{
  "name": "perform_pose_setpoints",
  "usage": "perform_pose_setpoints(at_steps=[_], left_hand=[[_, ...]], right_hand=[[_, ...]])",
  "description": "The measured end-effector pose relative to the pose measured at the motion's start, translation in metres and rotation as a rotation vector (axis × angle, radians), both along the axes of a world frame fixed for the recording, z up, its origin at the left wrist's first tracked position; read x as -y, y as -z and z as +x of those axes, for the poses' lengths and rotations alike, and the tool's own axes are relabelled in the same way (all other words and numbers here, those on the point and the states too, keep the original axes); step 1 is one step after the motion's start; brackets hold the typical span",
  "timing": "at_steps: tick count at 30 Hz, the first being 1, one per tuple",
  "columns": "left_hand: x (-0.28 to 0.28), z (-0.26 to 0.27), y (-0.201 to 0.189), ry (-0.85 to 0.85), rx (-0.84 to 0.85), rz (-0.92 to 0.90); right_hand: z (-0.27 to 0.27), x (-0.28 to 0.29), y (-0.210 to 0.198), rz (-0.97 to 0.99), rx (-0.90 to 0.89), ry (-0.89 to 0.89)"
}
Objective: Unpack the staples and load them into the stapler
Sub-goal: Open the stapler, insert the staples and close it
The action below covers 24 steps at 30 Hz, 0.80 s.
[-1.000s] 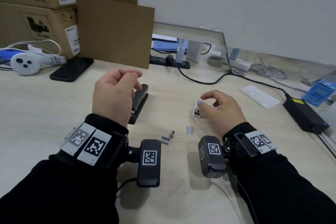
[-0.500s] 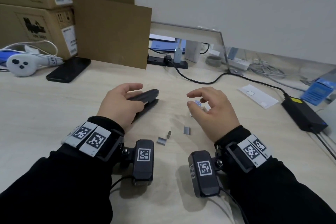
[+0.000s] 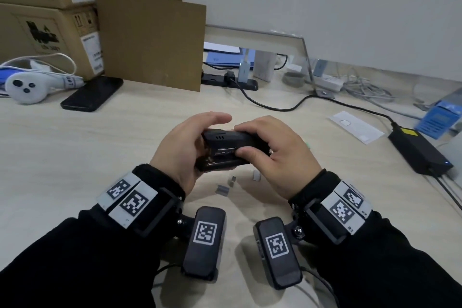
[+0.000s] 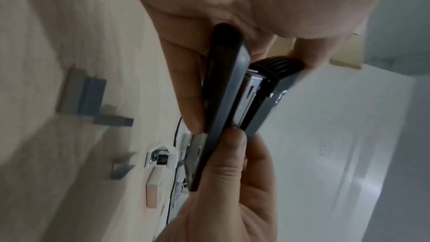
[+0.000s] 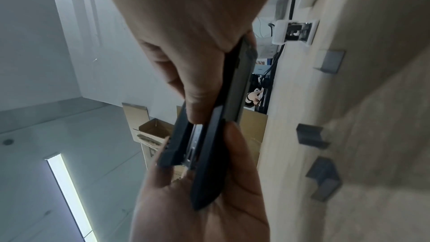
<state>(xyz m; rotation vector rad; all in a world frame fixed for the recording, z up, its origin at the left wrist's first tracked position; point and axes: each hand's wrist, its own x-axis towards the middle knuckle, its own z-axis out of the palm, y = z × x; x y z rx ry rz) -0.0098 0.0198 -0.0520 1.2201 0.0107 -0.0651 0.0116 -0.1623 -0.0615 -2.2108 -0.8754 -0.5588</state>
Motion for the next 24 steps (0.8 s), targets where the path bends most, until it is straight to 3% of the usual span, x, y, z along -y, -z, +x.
perform_pose_setpoints(at_steps=[3, 5, 11, 24], left_hand=[[0.005, -0.002, -0.001, -0.03, -0.155, -0.087], [0.008, -0.004, -0.001, -0.043, -0.191, -0.054], [0.005, -0.011, -0.006, 0.295, -0.287, -0.036], [0.007, -0.007, 0.0, 0.235, -0.231, -0.089]], right_hand=[[0.0, 0.0, 0.0, 0.03, 0.006, -0.012], [0.001, 0.001, 0.0, 0.06, 0.021, -0.01], [-0.002, 0.002, -0.001, 0.092, 0.096, 0.026], [-0.005, -0.001, -0.001, 0.106, 0.082, 0.092]])
